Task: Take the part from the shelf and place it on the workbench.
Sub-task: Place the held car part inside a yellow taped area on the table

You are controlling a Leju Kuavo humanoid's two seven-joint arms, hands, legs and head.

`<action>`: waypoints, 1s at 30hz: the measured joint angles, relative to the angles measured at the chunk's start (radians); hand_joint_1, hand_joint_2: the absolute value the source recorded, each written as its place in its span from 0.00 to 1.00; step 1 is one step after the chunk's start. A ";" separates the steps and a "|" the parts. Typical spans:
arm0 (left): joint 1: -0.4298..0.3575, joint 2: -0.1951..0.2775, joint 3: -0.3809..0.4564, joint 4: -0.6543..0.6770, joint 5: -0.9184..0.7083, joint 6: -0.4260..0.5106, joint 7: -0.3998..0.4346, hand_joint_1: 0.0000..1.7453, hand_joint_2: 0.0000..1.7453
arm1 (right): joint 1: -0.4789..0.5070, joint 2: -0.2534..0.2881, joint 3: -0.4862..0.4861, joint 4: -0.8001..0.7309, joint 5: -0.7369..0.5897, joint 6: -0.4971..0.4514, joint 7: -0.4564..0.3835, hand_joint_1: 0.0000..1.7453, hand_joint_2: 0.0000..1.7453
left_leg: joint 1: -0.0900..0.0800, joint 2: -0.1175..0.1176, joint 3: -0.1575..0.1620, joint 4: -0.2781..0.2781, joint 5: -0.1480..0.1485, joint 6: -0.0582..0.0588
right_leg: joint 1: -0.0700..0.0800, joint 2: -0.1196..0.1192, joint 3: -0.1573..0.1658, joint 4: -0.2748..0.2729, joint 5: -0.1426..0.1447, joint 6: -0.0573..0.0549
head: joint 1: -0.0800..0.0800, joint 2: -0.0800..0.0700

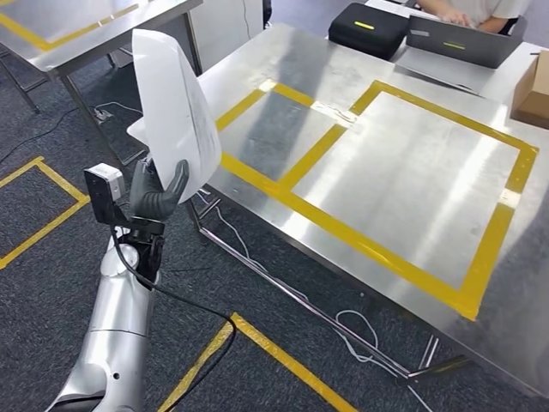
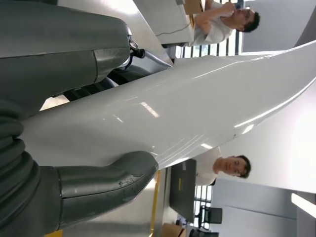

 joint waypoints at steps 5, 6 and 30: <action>0.007 0.000 0.001 0.001 0.000 0.000 0.000 1.00 1.00 | -0.002 0.000 0.000 0.000 0.000 0.000 0.000 0.00 0.00 | -0.009 -0.008 0.069 -0.009 -0.051 0.025 | 0.018 -0.001 -0.191 0.273 -0.061 -0.015 | 0.007 0.000; 0.010 0.000 0.001 0.001 0.000 0.000 0.000 1.00 1.00 | 0.001 0.000 0.000 0.000 0.000 0.000 0.001 0.00 0.00 | -0.013 -0.011 0.088 -0.009 -0.066 0.028 | 0.024 -0.001 -0.229 0.296 -0.090 -0.018 | 0.007 0.000; 0.004 0.001 0.001 0.008 -0.015 0.020 0.007 1.00 1.00 | -0.008 0.000 -0.024 0.000 -0.039 0.002 0.001 0.00 0.00 | 0.017 -0.026 -0.029 0.005 0.041 -0.029 | 0.007 0.043 -0.077 0.020 0.033 -0.015 | 0.000 0.000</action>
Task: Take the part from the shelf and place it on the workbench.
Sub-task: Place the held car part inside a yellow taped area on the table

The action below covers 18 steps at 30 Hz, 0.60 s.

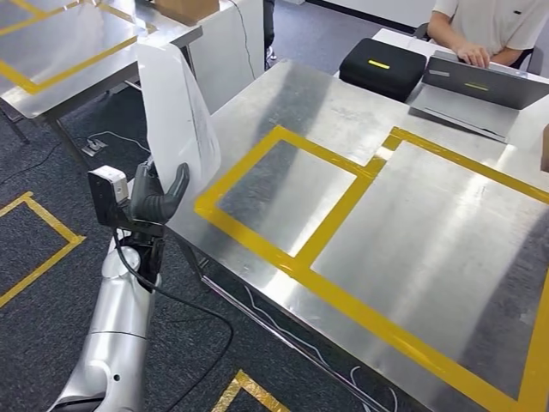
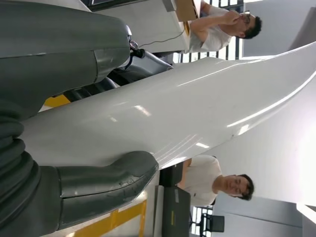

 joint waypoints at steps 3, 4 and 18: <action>-0.005 -0.005 -0.002 0.000 0.000 0.000 -0.001 1.00 1.00 | 0.001 0.000 -0.001 0.000 0.000 0.001 -0.001 0.00 0.00 | -0.004 0.020 0.011 0.000 -0.010 0.025 | 0.000 -0.028 -0.030 0.074 -0.048 0.011 | 0.004 0.000; -0.005 -0.006 -0.002 0.000 0.000 0.000 -0.002 1.00 1.00 | 0.001 0.000 -0.001 0.000 0.000 0.002 -0.001 0.00 0.00 | -0.007 0.027 0.015 0.000 -0.015 0.031 | 0.001 -0.038 -0.066 0.138 -0.077 0.012 | 0.006 0.000; -0.005 -0.006 -0.008 0.000 -0.001 -0.003 -0.005 1.00 1.00 | -0.002 0.000 -0.001 0.000 0.003 0.001 0.000 0.00 0.00 | -0.033 0.072 0.046 0.059 -0.107 0.012 | 0.027 -0.059 -0.062 -0.007 0.083 -0.048 | 0.004 0.000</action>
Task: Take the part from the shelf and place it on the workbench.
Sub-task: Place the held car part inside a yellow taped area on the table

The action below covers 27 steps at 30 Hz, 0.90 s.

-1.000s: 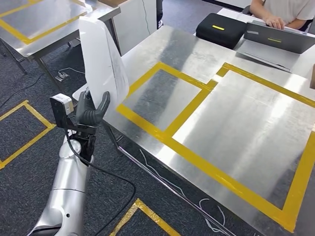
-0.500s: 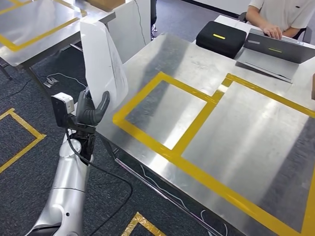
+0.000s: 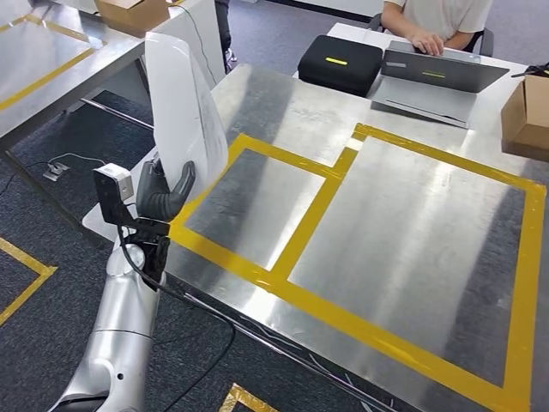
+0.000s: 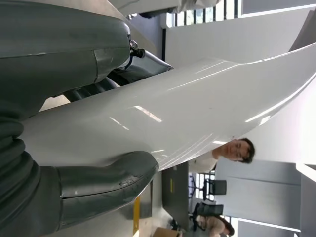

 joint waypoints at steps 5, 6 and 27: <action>0.006 0.005 0.004 0.000 0.001 -0.001 -0.001 1.00 1.00 | 0.001 0.001 0.000 0.000 0.000 0.001 -0.001 0.00 0.00 | 0.006 -0.034 -0.108 0.206 -0.066 -0.013 | -0.009 0.069 0.001 0.000 0.000 0.000 | 0.000 0.000; 0.006 0.006 0.004 0.000 0.001 -0.001 -0.001 1.00 1.00 | 0.002 0.001 0.000 0.000 0.000 0.002 -0.001 0.00 0.00 | 0.008 -0.039 -0.087 0.160 -0.032 -0.014 | -0.012 0.084 0.003 0.000 -0.001 0.003 | 0.000 0.000; -0.002 0.002 -0.023 0.028 -0.013 -0.034 0.062 1.00 1.00 | 0.005 -0.003 0.001 0.000 0.014 0.008 0.009 0.00 0.00 | 0.005 0.039 0.069 -0.066 0.007 0.011 | -0.002 -0.022 -0.022 0.007 0.012 0.035 | 0.011 0.000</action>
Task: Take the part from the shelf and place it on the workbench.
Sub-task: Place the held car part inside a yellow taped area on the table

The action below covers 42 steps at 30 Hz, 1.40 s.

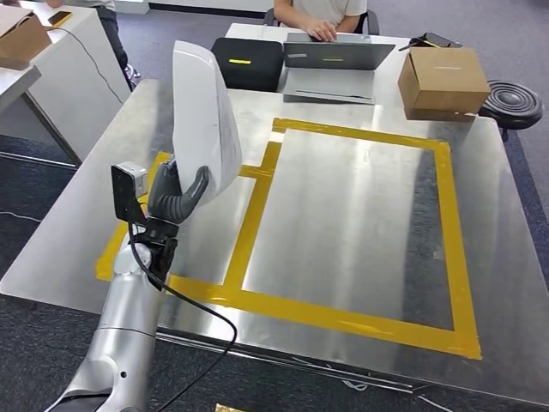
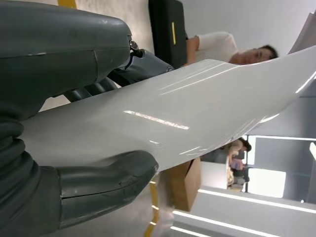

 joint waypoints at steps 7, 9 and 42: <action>-0.023 0.003 -0.030 0.094 -0.051 0.030 0.065 1.00 1.00 | 0.001 -0.013 0.001 0.000 0.008 -0.017 0.013 0.00 0.00 | 0.000 -0.018 0.007 -0.016 0.008 0.038 | -0.001 0.024 0.001 -0.007 0.006 -0.008 | -0.003 0.000; -0.032 0.004 -0.037 0.114 -0.058 0.040 0.068 1.00 1.00 | 0.003 -0.015 0.001 0.000 0.008 -0.016 0.014 0.00 0.00 | 0.001 -0.018 0.007 -0.020 0.011 0.025 | 0.000 0.024 -0.001 -0.006 0.005 -0.010 | -0.003 0.000; -0.226 0.308 -0.506 0.282 -1.177 0.451 0.493 1.00 1.00 | 0.008 0.024 0.003 0.000 0.010 -0.021 0.020 0.00 0.00 | -0.001 -0.019 0.005 -0.023 0.017 -0.006 | -0.004 0.021 -0.003 -0.005 0.012 -0.007 | -0.002 0.000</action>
